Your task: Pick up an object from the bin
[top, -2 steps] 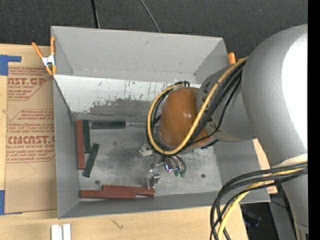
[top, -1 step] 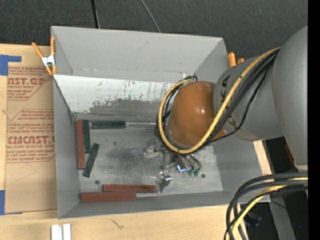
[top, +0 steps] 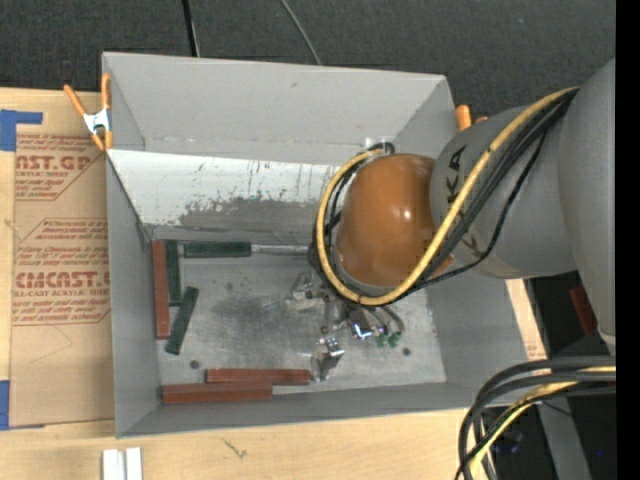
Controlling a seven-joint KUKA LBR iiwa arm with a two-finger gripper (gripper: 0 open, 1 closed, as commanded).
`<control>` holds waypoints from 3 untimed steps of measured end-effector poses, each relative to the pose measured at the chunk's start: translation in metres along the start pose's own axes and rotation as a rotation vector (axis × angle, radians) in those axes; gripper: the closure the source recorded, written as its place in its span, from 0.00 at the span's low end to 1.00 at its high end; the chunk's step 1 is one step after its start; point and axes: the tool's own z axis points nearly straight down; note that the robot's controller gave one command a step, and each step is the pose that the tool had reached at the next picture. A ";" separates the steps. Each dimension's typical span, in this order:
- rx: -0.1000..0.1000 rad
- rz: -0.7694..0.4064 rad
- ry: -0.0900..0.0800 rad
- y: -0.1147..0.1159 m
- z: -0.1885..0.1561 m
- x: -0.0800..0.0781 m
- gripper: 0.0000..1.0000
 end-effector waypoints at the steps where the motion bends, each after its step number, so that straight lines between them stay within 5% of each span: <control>1: -0.004 0.021 -0.003 0.019 -0.009 -0.001 0.00; 2: -0.001 0.048 -0.011 -0.004 0.066 0.007 1.00; 3: -0.001 0.048 -0.011 -0.004 0.066 0.007 1.00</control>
Offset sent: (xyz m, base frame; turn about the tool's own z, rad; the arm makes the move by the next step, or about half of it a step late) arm -0.0099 -0.0066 -0.0703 0.0481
